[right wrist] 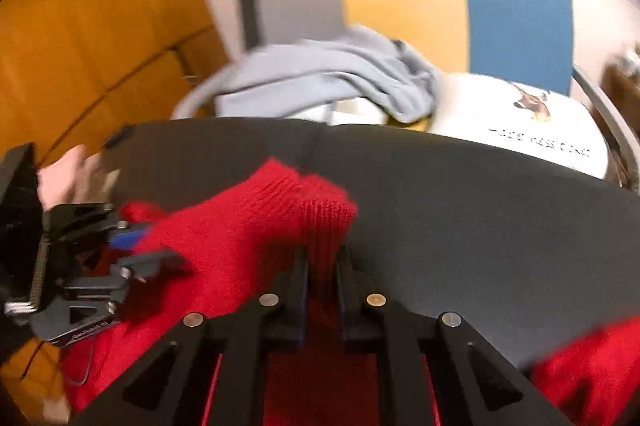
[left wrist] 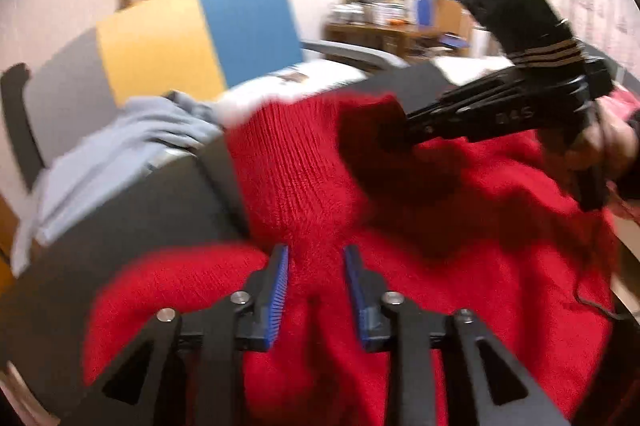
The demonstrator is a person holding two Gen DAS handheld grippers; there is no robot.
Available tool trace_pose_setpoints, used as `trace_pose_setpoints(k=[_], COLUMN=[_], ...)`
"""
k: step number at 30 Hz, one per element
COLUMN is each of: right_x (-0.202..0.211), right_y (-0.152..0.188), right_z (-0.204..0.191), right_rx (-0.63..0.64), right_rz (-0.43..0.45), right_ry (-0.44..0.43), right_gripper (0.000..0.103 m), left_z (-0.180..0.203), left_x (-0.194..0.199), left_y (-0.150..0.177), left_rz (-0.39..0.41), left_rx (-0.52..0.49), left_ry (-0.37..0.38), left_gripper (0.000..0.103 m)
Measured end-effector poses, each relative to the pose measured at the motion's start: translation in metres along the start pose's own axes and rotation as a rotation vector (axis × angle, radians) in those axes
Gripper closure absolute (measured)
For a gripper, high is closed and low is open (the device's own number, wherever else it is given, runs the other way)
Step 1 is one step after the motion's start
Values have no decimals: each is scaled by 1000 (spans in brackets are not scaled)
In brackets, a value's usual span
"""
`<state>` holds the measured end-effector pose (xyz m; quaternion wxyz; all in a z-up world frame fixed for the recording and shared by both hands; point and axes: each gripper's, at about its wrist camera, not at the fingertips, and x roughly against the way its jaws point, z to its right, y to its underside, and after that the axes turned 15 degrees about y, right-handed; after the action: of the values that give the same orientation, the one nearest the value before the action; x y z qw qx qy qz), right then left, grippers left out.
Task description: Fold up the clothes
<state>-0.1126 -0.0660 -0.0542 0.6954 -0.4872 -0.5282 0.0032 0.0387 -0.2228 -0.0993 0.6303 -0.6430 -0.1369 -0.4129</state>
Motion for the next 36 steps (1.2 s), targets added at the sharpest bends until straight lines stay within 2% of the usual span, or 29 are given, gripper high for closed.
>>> trace_pose_setpoints(k=[2, 4, 6, 8, 10, 12, 17, 18, 20, 22, 26, 28, 30, 32, 34, 36], right_x=[11, 17, 23, 31, 34, 34, 36, 36, 37, 37, 37, 46, 56, 60, 59, 50], right_y=[32, 67, 97, 117, 124, 130, 144, 146, 148, 147, 140, 127, 111, 97, 83, 77], right_z=[-4, -4, -1, 7, 12, 17, 36, 39, 42, 41, 40, 38, 37, 37, 36, 42], right_rx=[3, -18, -53, -114, -163, -215, -371, -395, -419, -416, -434, -437, -434, -421, -399, -432], right_rz=[-30, -87, -123, -113, -99, -77, -46, -46, -46, -48, -95, -70, -10, 24, 39, 16], right_ry=[-1, 5, 11, 8, -2, -27, -138, -158, -180, -178, -165, -139, -140, -140, -121, -146], right_gripper=[91, 91, 91, 91, 91, 90, 90, 90, 90, 90, 88, 73, 41, 27, 26, 26], left_z=[9, 4, -10, -26, -32, -45, -85, -91, -99, -104, -105, -101, -102, -104, -101, -102], left_x=[9, 23, 38, 52, 57, 57, 39, 34, 24, 15, 2, -1, -3, -3, 6, 11], left_y=[20, 31, 29, 25, 20, 16, 27, 29, 34, 35, 26, 21, 15, 6, 2, 2], left_rz=[-25, -4, 38, 83, 79, 66, 75, 87, 114, 118, 75, 41, 5, -5, 23, 20], left_rx=[79, 159, 207, 248, 241, 306, 714, 771, 862, 921, 940, 929, 930, 931, 926, 919], left_ry=[76, 102, 77, 43, 53, 95, 389, 417, 443, 437, 410, 379, 354, 340, 325, 314], left_gripper=[73, 73, 69, 65, 60, 59, 55, 55, 54, 51, 50, 50, 50, 51, 51, 50])
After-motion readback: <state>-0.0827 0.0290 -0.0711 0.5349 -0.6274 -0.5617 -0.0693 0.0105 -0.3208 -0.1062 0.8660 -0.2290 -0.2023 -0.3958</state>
